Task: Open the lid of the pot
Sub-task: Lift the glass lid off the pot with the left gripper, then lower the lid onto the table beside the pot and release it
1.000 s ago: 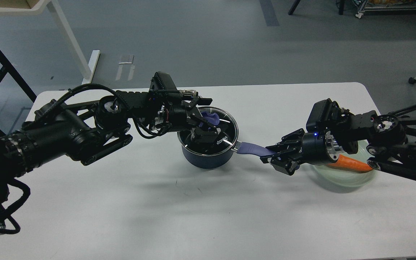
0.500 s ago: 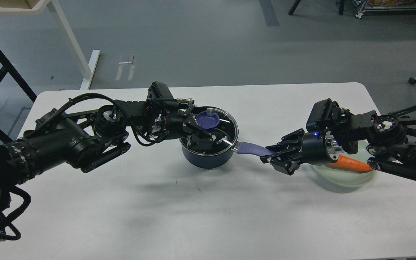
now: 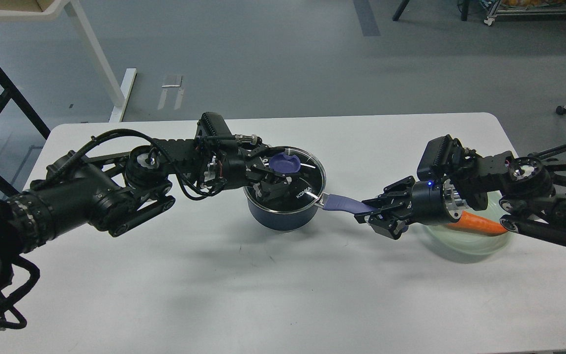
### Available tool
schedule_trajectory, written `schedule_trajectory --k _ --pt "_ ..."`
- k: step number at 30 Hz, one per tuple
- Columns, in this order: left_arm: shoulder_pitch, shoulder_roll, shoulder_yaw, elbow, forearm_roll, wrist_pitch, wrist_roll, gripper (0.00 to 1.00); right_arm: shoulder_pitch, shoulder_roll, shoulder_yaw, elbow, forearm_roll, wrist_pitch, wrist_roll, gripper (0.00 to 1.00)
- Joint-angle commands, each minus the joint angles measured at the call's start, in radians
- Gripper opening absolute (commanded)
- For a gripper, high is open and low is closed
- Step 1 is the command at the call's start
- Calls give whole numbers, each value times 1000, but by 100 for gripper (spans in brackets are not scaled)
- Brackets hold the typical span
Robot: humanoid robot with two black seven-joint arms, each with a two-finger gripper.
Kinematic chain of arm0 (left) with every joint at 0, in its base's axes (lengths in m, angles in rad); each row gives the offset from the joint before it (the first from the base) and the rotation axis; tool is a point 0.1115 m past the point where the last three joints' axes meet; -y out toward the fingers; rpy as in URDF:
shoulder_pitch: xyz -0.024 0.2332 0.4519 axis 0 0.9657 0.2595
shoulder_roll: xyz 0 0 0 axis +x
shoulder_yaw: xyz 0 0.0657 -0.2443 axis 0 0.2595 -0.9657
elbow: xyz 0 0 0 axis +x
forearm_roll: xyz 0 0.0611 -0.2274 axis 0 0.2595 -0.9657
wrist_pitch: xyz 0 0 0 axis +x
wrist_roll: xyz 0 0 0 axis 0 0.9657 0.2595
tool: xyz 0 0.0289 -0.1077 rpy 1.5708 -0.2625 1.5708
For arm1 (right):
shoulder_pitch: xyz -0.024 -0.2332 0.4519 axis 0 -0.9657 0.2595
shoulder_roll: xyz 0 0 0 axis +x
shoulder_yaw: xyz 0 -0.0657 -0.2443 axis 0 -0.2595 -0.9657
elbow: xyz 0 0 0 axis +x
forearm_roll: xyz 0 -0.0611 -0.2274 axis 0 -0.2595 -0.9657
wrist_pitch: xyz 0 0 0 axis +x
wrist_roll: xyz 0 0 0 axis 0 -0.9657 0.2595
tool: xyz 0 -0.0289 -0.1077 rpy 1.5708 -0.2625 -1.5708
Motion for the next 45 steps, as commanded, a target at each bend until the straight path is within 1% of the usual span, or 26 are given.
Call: schedule_trajectory --k 1,4,7,15,22,24,27,31,36,42,45 --pt "0 3 10 -9 -2 27 -1 42 0 1 0 0 0 0 -1 34" --pt "-3 17 8 -18 -7 30 -1 42 -3 -1 0 0 3 0 -1 34" --pt "-13 49 8 -53 -7 30 -1 42 -7 -4 0 -2 5 -3 -1 34" --pt "-43 230 7 -199 -17 23 -1 43 -23 -7 0 -2 5 -12 -1 34" --pt "-42 417 7 -265 -76 32 -1 43 -26 -7 0 -2 5 -12 -1 35" --pt "-36 482 8 -279 -76 44 -1 43 -24 -7 0 -2 5 -12 -1 35" --pt "-19 559 10 -281 -82 87 -1 43 -26 -8 0 -2 5 -14 -1 35" --pt "79 634 11 -281 -91 144 -1 43 -24 -7 0 -2 3 -14 -1 35" --pt "187 711 11 -279 -93 187 -1 43 -24 -7 0 -2 3 -14 -1 35" --pt "312 714 10 -241 -102 269 -1 44 -24 -7 0 -2 3 -14 -1 35" --pt "346 705 10 -213 -103 292 -1 44 -24 -7 0 -2 3 -14 -1 35"
